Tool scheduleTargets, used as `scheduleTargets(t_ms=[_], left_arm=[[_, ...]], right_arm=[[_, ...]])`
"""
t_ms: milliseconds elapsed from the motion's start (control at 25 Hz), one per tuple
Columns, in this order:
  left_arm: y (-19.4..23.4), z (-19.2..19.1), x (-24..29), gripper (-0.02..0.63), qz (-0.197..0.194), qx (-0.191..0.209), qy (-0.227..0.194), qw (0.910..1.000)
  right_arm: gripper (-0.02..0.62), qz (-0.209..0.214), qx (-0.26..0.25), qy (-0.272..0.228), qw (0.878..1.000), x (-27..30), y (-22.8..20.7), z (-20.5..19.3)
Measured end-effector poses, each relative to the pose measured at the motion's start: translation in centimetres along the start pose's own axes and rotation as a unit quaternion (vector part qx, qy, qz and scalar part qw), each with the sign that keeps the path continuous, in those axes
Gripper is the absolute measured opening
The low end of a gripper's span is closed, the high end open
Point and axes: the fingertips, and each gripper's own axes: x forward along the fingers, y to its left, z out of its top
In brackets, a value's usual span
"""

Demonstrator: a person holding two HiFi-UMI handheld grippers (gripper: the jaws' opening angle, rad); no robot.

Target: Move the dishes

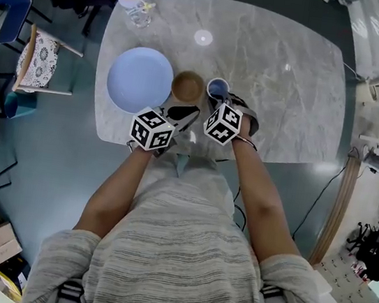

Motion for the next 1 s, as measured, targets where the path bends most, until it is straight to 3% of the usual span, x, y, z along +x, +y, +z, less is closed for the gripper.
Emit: scheduleTargets(t_ms=[600,1000], left_arm=[[0.1,0.5,-0.5,0.026,0.001,0.001,-0.008,1.0000],[0.5,0.6,-1.0,0.026,-0.003,-0.001,-0.009,1.0000]], right_arm=[[0.077,-0.006,0.037,-0.013,0.999,-0.8,-0.2,0.2],[0.087,-0.003,0.140,-0.055,0.989,-1.9,-0.1,1.0]])
